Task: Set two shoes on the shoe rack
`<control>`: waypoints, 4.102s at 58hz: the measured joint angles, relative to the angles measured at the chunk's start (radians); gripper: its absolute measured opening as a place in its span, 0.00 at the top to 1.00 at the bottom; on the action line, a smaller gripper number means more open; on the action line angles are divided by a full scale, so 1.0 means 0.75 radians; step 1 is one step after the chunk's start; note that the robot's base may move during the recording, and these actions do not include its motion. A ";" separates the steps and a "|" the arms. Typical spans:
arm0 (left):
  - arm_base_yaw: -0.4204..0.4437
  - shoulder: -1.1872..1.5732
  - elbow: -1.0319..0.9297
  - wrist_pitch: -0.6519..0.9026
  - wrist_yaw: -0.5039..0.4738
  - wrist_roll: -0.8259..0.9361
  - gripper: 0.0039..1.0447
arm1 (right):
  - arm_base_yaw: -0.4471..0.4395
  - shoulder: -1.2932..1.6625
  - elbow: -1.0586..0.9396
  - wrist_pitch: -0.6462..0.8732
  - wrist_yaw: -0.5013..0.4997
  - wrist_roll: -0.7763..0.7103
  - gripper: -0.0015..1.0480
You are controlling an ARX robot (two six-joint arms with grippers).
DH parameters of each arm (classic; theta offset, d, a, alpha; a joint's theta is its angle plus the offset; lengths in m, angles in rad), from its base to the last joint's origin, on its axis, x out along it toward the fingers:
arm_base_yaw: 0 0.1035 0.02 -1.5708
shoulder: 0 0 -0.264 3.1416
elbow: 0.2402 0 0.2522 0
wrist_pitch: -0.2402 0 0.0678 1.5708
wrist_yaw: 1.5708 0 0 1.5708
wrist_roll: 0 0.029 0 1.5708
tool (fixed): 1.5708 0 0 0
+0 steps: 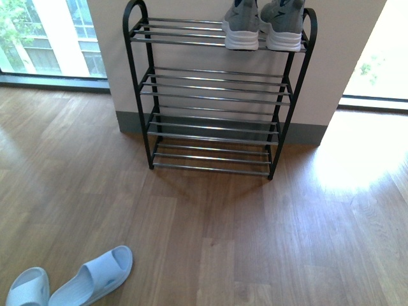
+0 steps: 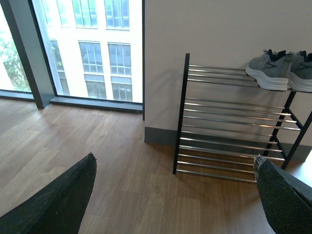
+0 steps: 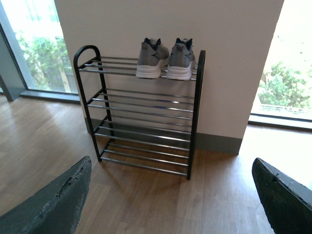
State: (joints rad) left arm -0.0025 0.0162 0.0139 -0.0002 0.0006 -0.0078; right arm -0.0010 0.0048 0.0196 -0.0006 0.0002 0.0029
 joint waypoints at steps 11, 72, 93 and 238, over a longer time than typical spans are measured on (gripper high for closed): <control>0.000 0.000 0.000 0.000 -0.001 0.000 0.09 | 0.000 0.000 0.000 0.000 0.000 0.000 0.09; 0.000 -0.001 0.000 0.000 -0.001 0.000 0.09 | 0.000 -0.001 0.000 0.000 -0.005 0.000 0.09; 0.000 -0.001 0.000 0.000 -0.001 0.000 0.09 | 0.000 -0.002 0.000 0.000 -0.001 -0.001 0.09; 0.000 -0.001 0.000 0.000 -0.001 0.000 0.09 | 0.196 0.060 -0.013 0.256 0.699 -0.081 0.09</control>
State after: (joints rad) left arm -0.0025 0.0158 0.0139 -0.0002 -0.0002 -0.0078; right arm 0.1459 0.0494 0.0097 0.1917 0.5243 -0.0582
